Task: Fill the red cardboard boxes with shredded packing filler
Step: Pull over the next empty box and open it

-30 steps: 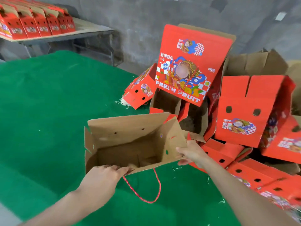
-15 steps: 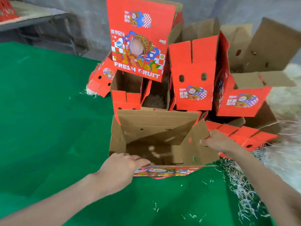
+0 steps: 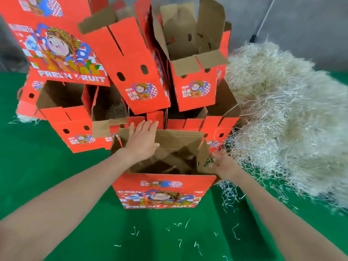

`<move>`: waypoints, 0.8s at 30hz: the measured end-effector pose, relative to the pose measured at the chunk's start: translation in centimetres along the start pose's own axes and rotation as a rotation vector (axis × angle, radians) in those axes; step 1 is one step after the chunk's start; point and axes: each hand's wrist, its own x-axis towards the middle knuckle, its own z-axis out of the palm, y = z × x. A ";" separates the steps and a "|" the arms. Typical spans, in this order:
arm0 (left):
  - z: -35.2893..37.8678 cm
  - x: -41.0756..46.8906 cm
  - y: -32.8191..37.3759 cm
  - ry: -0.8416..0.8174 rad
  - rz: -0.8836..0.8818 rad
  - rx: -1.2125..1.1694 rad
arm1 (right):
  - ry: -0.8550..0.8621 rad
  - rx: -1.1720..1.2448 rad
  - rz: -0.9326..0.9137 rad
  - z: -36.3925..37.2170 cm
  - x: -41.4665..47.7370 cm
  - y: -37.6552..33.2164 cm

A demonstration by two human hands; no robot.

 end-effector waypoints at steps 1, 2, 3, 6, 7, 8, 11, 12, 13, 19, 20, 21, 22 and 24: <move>0.3 0.5 0.5 -0.027 -0.016 0.014 | -0.014 0.027 -0.014 -0.3 -0.6 0.9; 0.5 0.9 1.1 -0.046 -0.019 0.024 | -0.028 0.048 -0.020 -0.6 -1.2 1.8; 0.7 1.3 1.9 -0.053 -0.001 0.033 | -0.046 0.068 -0.016 -1.0 -1.7 2.9; 0.7 1.6 4.7 -0.076 0.101 0.005 | -0.107 0.098 -0.013 -2.6 -2.8 5.7; 0.7 1.7 5.6 -0.107 0.124 0.007 | -0.128 0.071 -0.026 -3.2 -3.0 6.5; 0.8 1.7 6.5 -0.133 0.140 0.021 | -0.152 0.045 -0.035 -3.8 -3.2 7.2; 1.2 1.8 10.0 -0.173 0.191 0.025 | -0.216 0.050 -0.047 -4.8 -3.7 9.1; 1.5 1.8 11.3 -0.179 0.219 0.018 | -0.236 0.065 -0.064 -5.0 -3.8 9.7; 1.8 1.7 12.6 -0.175 0.244 0.015 | -0.276 0.116 -0.085 -5.3 -3.8 10.3; 1.5 3.1 17.0 -0.153 0.230 -0.012 | -0.095 0.201 -0.022 -10.8 -1.5 14.7; 1.2 3.3 17.8 -0.141 0.237 -0.036 | 0.073 0.055 -0.031 -11.9 -0.6 15.3; 1.0 3.7 18.9 -0.131 0.248 -0.077 | 0.234 -0.058 -0.062 -13.0 0.3 15.7; 0.8 4.1 20.0 -0.122 0.261 -0.131 | 0.361 -0.125 -0.095 -14.1 1.1 16.0; 0.5 5.3 22.3 -0.114 0.280 -0.218 | 0.499 -0.229 -0.105 -16.8 3.1 16.5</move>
